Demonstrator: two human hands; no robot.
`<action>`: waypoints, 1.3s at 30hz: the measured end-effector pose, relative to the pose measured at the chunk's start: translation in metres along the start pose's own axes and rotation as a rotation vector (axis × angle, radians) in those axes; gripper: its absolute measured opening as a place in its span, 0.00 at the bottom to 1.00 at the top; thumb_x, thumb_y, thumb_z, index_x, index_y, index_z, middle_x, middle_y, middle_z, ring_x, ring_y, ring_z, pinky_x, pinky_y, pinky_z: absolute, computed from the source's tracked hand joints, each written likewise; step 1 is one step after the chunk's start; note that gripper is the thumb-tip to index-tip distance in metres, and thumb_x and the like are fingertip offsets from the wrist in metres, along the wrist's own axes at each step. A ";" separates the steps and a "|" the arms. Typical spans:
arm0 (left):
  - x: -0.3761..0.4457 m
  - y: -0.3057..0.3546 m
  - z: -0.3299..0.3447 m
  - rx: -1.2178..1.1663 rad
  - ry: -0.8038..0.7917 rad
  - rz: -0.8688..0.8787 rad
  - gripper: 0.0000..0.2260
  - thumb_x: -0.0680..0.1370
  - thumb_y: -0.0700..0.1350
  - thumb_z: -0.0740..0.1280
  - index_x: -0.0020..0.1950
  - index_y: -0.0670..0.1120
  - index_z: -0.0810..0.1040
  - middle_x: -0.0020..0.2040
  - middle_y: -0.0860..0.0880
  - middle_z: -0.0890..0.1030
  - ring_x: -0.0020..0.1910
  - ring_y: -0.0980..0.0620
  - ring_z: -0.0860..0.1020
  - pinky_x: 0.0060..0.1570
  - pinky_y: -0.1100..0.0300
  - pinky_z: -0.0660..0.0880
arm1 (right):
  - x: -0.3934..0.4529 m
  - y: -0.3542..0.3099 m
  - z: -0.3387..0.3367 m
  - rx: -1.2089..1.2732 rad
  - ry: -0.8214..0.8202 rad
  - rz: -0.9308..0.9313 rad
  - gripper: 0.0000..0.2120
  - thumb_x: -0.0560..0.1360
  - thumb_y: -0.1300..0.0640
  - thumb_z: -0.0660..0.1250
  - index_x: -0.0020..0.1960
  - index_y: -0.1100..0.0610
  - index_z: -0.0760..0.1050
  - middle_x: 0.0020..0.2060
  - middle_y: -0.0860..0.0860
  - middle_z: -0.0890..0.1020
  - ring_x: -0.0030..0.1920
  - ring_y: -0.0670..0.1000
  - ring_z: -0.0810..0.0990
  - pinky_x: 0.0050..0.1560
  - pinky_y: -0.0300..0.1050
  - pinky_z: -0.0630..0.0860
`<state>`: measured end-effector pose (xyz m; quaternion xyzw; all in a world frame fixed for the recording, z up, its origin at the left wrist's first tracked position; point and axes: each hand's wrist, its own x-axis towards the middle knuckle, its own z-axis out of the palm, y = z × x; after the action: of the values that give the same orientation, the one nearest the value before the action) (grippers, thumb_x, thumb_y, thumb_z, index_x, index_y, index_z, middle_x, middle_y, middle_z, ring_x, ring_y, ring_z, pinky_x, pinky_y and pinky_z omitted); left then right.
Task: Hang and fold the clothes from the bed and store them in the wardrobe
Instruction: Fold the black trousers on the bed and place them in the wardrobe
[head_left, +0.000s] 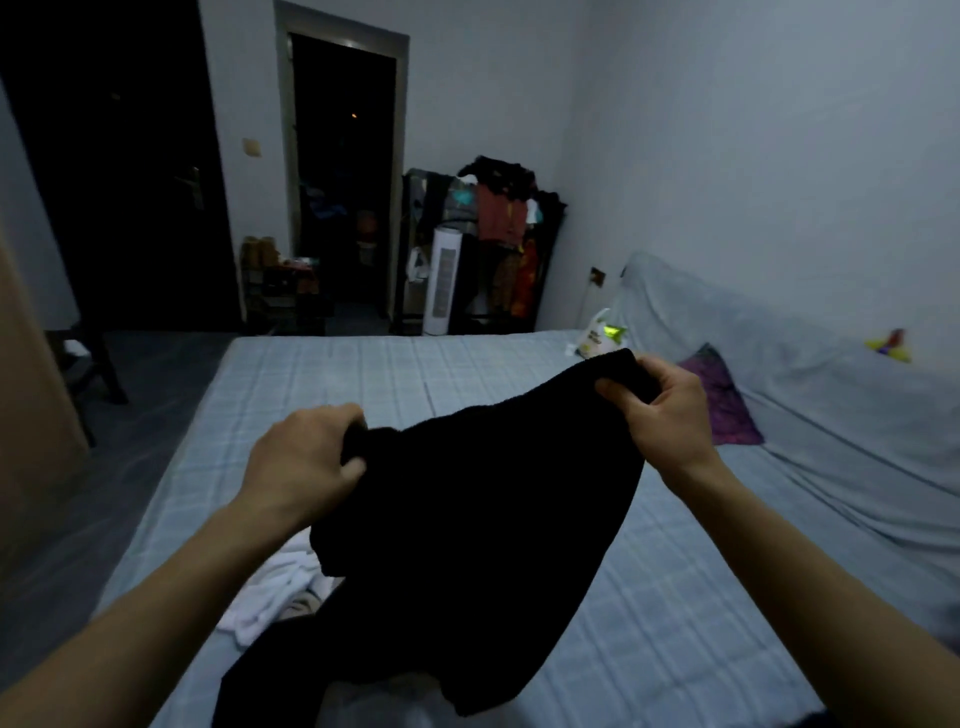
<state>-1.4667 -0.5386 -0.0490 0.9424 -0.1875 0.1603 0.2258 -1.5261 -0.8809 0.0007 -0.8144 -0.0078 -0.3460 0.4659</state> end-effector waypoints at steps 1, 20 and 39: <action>-0.001 0.005 -0.001 -0.056 0.046 0.013 0.08 0.70 0.47 0.70 0.48 0.53 0.77 0.44 0.50 0.81 0.45 0.45 0.79 0.43 0.51 0.76 | -0.004 0.002 -0.012 -0.004 0.007 0.005 0.08 0.72 0.63 0.74 0.51 0.57 0.83 0.44 0.53 0.86 0.47 0.56 0.85 0.52 0.63 0.80; -0.011 0.165 -0.003 -0.118 -0.170 0.145 0.11 0.71 0.36 0.73 0.45 0.50 0.77 0.40 0.52 0.79 0.39 0.58 0.77 0.35 0.70 0.71 | -0.014 0.064 -0.162 0.247 0.109 0.045 0.10 0.73 0.62 0.74 0.48 0.48 0.83 0.43 0.47 0.86 0.46 0.50 0.85 0.52 0.53 0.81; 0.054 0.332 -0.178 0.025 0.630 0.302 0.16 0.71 0.39 0.75 0.57 0.46 0.75 0.45 0.49 0.78 0.39 0.52 0.76 0.43 0.59 0.70 | 0.119 -0.063 -0.307 0.523 0.060 -0.254 0.04 0.74 0.62 0.73 0.49 0.55 0.82 0.43 0.53 0.86 0.43 0.51 0.85 0.44 0.43 0.82</action>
<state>-1.5988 -0.7420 0.2438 0.8111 -0.2439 0.4769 0.2349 -1.6275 -1.1164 0.2161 -0.6487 -0.1849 -0.4116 0.6128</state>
